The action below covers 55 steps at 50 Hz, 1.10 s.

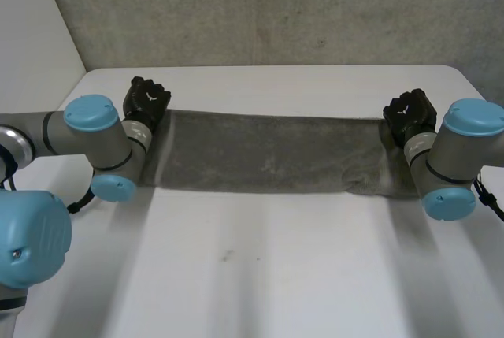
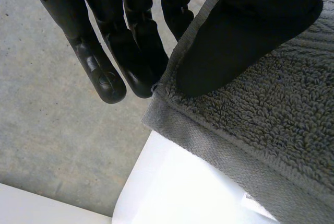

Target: Fold the towel.

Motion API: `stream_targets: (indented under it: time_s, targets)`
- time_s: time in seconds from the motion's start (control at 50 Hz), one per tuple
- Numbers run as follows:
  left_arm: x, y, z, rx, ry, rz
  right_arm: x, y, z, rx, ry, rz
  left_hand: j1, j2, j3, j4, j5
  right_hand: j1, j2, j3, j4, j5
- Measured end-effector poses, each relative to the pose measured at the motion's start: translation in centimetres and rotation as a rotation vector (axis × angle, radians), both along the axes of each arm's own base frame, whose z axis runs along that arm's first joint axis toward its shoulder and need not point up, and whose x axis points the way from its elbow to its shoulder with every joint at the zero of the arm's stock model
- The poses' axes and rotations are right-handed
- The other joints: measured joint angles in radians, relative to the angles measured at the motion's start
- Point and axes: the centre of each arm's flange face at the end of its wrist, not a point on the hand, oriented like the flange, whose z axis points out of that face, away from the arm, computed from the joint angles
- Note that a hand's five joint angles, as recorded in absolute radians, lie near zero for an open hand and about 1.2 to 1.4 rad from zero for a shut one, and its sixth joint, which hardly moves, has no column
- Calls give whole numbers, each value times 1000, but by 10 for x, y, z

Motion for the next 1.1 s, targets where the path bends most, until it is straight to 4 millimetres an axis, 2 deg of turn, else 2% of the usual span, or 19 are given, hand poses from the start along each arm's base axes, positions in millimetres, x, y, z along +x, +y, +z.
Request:
stream_targets:
  time_s: [0.06,0.08,0.1,0.12,0.14,0.16,0.32,0.34,0.4,0.54,0.58,0.72,0.9,0.92,0.98,1.0,1.04,1.08,1.1]
  targets:
    - [-2,0,-2,0,-1,-5,1,-3,-3,-2,2,-4,-117,-145,-145,-146,-134,-100,-85,-86,-86,-82]
    - [-4,2,-5,4,-3,-10,1,-4,-5,0,2,-5,-498,-498,-490,-473,-465,-413,-434,-427,-406,-386]
    - [-4,2,-5,4,-3,-10,1,-4,-5,0,2,-5,-498,-498,-490,-473,-465,-413,-434,-427,-406,-386]
    - [-6,3,-6,7,-5,-15,2,-5,-6,1,-1,-5,-576,-574,-564,-573,-541,-672,-729,-718,-720,-701]
    - [-7,4,-7,10,-6,-19,2,-5,-5,2,-3,-5,-576,-574,-564,-573,-541,-721,-824,-820,-822,-801]
    - [-10,8,-8,17,-10,-28,3,-4,-4,4,-11,-4,-793,-839,-837,-842,-815,-762,-920,-930,-933,-908]
    - [-16,23,5,23,-12,-51,1,5,37,-21,-128,6,-980,-1023,-1021,-1024,-991,-768,-952,-975,-958,-944]
    - [-17,28,14,19,-8,-53,0,11,53,-21,-169,16,-991,-1035,-1034,-1035,-999,-768,-952,-975,-958,-945]
    - [-16,35,29,13,-1,-54,-1,21,72,-4,-213,36,-1000,-1045,-1043,-1043,-1002,-768,-952,-975,-958,-946]
    - [-4,67,65,32,20,-52,-9,58,97,166,-283,66,-1000,-1051,-1050,-1048,-1005,-768,-952,-975,-958,-947]
    - [-2,72,68,39,26,-51,-11,60,96,188,-287,61,-1000,-1051,-1050,-1048,-1005,-768,-952,-975,-958,-947]
    - [21,121,81,152,147,-42,-42,82,70,454,-353,-45,-1000,-1052,-1050,-1049,-1006,-763,-933,-938,-949,-914]
    - [32,151,70,276,265,-32,-60,84,42,534,-409,-66,-1000,-1052,-1050,-1049,-1006,-726,-880,-891,-896,-877]
    - [33,154,66,294,274,-30,-61,83,37,535,-414,-64,-1000,-1052,-1050,-1049,-1006,-581,-723,-735,-738,-735]
    - [35,159,59,326,282,-25,-63,81,28,534,-417,-60,-1000,-1052,-1050,-1049,-1007,-567,-705,-718,-721,-718]
    - [35,160,57,331,283,-25,-63,80,25,532,-416,-58,-1000,-1052,-1050,-1049,-1007,-446,-562,-576,-579,-585]
    - [35,160,56,336,283,-24,-63,79,22,532,-415,-59,-1000,-1052,-1050,-1049,-1007,-410,-530,-542,-546,-554]
    - [36,162,52,346,280,-22,-65,75,15,532,-409,-64,-1000,-1052,-1050,-1049,-1007,-54,-75,-98,-95,-111]
    - [36,162,52,348,279,-22,-66,73,14,531,-407,-66,-1000,-1052,-1050,-1049,-1007,-43,-54,-77,-78,-93]
